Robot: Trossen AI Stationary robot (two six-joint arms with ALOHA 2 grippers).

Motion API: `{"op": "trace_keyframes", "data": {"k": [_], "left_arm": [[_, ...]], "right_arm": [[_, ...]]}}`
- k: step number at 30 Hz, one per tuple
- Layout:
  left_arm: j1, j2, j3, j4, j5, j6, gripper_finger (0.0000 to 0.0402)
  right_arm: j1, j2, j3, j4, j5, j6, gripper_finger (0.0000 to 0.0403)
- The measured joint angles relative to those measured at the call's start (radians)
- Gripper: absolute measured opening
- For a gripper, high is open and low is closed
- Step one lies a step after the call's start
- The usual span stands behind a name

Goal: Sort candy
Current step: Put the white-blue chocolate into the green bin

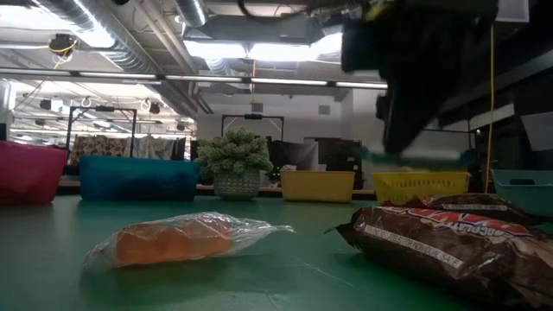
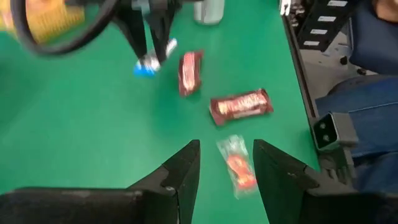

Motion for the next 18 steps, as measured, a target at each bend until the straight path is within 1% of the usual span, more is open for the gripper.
{"op": "trace_keyframes", "data": {"k": [3,7,10,12,15,18], "left_arm": [[0.000,0.000,0.000,0.057,-0.044,0.139,0.0135],[0.002,0.000,0.000,0.152,-0.104,0.369,0.0135],[0.009,0.000,0.000,0.221,-0.113,0.526,0.0135],[0.017,0.000,0.000,0.262,-0.113,0.602,0.0135],[0.030,0.000,0.000,0.304,-0.114,0.682,0.0135],[0.040,0.000,0.000,0.338,-0.114,0.762,0.0135]], "right_arm": [[0.000,-0.001,0.054,0.000,-0.064,-0.044,0.0112],[0.000,-0.001,0.130,-0.001,-0.170,-0.080,0.0112],[0.000,-0.002,0.188,-0.001,-0.253,-0.098,0.0112],[0.000,-0.002,0.224,-0.001,-0.297,-0.098,0.0112],[0.000,-0.002,0.272,-0.002,-0.328,-0.098,0.0113],[0.000,-0.002,0.317,-0.002,-0.337,-0.098,0.0113]]}}
